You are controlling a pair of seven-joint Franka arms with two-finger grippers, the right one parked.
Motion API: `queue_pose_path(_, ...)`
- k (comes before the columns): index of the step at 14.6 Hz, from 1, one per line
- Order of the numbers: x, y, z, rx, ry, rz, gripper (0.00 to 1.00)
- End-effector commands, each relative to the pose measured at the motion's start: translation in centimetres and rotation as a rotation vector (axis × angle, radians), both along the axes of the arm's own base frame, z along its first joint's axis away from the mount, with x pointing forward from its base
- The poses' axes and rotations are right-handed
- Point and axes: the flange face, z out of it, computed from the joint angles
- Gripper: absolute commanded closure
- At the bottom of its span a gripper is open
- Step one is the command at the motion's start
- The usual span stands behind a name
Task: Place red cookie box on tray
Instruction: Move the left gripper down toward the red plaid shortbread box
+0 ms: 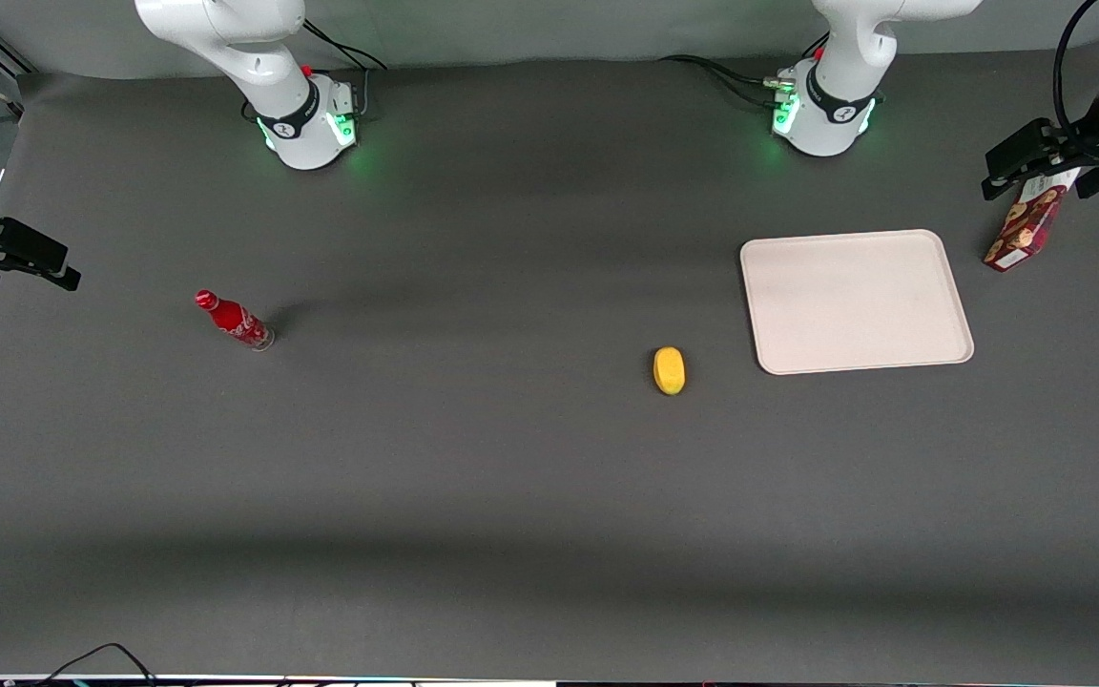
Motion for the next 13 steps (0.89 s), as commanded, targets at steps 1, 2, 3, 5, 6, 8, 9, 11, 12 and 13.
queue_pose_path(1, 0.3, 0.1, 0.1, 0.014, 0.015, -0.004, 0.0)
queue_pose_path(2, 0.3, 0.1, 0.2, 0.014, 0.014, -0.004, 0.0)
queue_pose_path(3, 0.3, 0.2, 0.1, 0.014, 0.014, -0.003, 0.0)
queue_pose_path(5, 0.4, 0.2, 0.2, 0.015, 0.008, 0.006, 0.0)
queue_pose_path(6, 0.2, 0.1, -0.1, 0.015, 0.026, 0.0, 0.0)
queue_pose_path(8, -0.5, 0.1, -0.4, 0.019, 0.073, 0.006, 0.0)
queue_pose_path(9, -0.7, 0.4, -0.3, 0.02, 0.076, -0.003, 0.0)
queue_pose_path(11, -0.5, 2.8, -0.3, 0.009, 0.072, -0.007, 0.0)
queue_pose_path(12, -0.2, 3.5, -0.4, 0.017, 0.066, -0.031, 0.0)
queue_pose_path(13, -0.2, 4.8, -0.4, 0.039, 0.067, -0.041, 0.0)
